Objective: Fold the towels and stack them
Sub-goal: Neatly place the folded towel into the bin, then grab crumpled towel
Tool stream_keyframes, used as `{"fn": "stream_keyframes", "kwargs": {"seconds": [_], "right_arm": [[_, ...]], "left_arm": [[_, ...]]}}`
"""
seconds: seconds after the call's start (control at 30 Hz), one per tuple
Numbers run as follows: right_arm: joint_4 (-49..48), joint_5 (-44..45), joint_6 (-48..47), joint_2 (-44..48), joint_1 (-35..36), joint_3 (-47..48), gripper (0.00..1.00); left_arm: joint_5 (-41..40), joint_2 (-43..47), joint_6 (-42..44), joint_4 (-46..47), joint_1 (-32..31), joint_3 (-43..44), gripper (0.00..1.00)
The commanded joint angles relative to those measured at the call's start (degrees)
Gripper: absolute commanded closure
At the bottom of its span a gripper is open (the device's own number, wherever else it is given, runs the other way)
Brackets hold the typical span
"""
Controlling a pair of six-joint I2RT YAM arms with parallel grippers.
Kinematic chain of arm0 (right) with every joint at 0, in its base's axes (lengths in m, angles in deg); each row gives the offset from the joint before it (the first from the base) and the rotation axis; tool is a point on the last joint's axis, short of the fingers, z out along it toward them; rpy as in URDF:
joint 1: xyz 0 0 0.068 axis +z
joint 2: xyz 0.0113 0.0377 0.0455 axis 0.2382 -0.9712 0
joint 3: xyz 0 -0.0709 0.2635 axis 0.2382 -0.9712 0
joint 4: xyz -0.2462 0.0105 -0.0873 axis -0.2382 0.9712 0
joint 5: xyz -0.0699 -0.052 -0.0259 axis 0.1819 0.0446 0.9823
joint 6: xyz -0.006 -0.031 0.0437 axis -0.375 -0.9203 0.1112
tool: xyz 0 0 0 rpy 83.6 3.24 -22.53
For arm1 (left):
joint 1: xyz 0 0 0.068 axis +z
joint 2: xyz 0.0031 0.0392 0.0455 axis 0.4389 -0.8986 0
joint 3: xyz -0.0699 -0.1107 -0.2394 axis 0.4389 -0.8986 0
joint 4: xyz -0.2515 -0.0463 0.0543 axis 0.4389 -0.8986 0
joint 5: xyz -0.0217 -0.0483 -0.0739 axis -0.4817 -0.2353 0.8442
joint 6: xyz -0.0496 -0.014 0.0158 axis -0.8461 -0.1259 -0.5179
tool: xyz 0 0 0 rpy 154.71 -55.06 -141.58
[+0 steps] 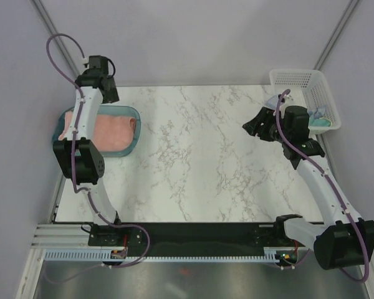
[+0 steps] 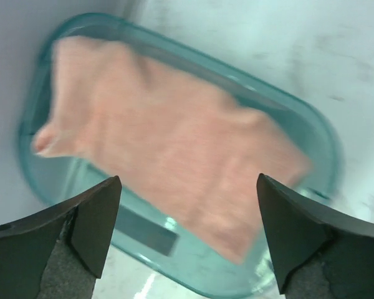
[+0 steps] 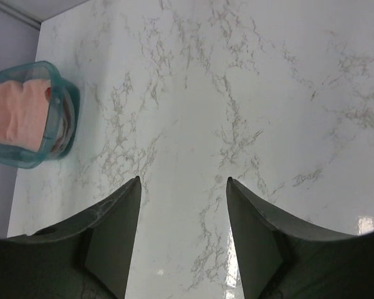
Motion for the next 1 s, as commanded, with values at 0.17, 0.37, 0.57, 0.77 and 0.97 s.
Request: {"fn": "stream_keyframes", "kwargs": {"seconds": [0.17, 0.37, 0.57, 0.77, 0.97], "right_arm": [[6.63, 29.23, -3.83, -8.57, -0.57, 20.43, 0.33], [9.0, 40.23, -7.71, -21.84, -5.84, 33.53, 0.31], [10.4, 35.85, -12.62, -35.56, -11.82, 43.38, 0.31], [14.27, 22.85, -16.65, -44.44, -14.37, 47.87, 0.31], [12.61, 20.99, -16.41, -43.74, -19.81, 44.61, 0.34]], "left_arm": [[26.74, 13.64, -2.09, 8.57, -19.98, -11.52, 0.0], [40.63, 24.52, -2.96, 16.3, -27.98, -22.77, 0.0], [47.06, 36.31, -4.28, 25.71, -30.71, -39.11, 0.0], [46.19, 39.67, -2.88, 27.22, -30.71, -44.5, 0.0], [49.0, 38.53, -4.02, 27.3, -30.71, -44.06, 0.0]]}}
